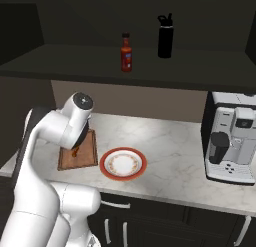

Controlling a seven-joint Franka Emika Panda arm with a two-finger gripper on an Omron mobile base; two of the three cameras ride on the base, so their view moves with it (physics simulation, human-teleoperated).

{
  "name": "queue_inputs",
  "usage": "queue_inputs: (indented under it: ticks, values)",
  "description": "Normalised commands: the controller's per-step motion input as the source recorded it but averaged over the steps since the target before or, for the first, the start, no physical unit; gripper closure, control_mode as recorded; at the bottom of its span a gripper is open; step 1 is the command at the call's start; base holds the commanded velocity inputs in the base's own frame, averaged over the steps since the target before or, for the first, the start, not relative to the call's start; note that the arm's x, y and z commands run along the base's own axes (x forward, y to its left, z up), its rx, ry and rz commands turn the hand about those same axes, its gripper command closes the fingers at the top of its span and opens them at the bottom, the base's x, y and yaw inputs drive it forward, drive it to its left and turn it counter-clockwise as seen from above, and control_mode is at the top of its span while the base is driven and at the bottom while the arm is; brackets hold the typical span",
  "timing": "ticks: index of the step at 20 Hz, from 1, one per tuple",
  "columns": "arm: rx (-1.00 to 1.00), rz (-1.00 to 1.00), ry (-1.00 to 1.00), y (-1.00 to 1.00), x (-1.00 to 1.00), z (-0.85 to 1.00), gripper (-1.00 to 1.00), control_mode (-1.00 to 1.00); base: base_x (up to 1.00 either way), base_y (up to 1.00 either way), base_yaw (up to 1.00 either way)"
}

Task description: Pick the chicken drumstick from the plate and place it on the cutting board. Then pick the condiment bottle from the cabinet and place it next to the cutting board.

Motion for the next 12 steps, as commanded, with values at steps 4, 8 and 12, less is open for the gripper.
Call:
queue_inputs:
  ticks: [4, 8, 12]
  values:
    - [0.08, 0.17, -0.1, -0.13, -0.28, 0.26, -1.0, -1.0, 0.0, 0.0, 0.0]
    - [0.09, 0.16, -0.1, -0.15, -0.34, 0.26, -1.0, -1.0, 0.0, 0.0, 0.0]
    - [0.1, 0.14, -0.08, -0.18, -0.34, 0.26, -1.0, -1.0, 0.0, 0.0, 0.0]
